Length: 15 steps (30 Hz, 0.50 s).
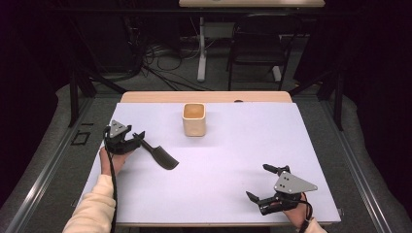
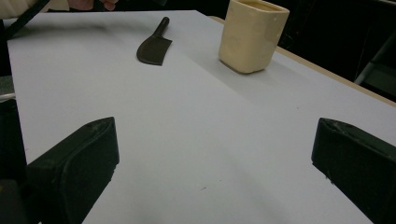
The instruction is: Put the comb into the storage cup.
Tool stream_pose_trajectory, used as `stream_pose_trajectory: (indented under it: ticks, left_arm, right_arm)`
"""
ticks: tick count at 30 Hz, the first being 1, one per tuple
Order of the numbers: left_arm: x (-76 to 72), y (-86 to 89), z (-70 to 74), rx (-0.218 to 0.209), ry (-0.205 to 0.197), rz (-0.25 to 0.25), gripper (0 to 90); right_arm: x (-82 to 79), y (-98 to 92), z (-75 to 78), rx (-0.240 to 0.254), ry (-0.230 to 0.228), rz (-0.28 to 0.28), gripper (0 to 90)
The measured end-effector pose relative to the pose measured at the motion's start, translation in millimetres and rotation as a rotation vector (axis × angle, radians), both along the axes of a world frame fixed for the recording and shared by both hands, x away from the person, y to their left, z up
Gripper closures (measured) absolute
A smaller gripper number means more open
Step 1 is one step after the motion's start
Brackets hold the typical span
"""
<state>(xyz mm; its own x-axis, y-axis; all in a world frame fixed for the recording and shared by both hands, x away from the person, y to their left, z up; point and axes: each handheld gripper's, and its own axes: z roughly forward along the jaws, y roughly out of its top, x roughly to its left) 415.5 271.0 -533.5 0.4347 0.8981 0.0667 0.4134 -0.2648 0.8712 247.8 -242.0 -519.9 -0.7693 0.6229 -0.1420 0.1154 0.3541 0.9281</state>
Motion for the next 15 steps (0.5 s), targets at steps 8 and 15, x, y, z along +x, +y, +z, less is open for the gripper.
stream_pose_trajectory:
  ticks: [8, 15]
  left_arm:
    - [16.7, 8.3, -3.5, -0.007, 0.038, 0.015, 69.8]
    - [24.9, 4.1, -11.0, 0.067, 0.051, -0.012, 89.4]
  right_arm:
    - [0.2, 0.1, -0.1, -0.003, 0.002, 0.001, 0.1]
    - [0.6, 0.5, -0.3, -0.005, 0.003, 0.001, 0.1]
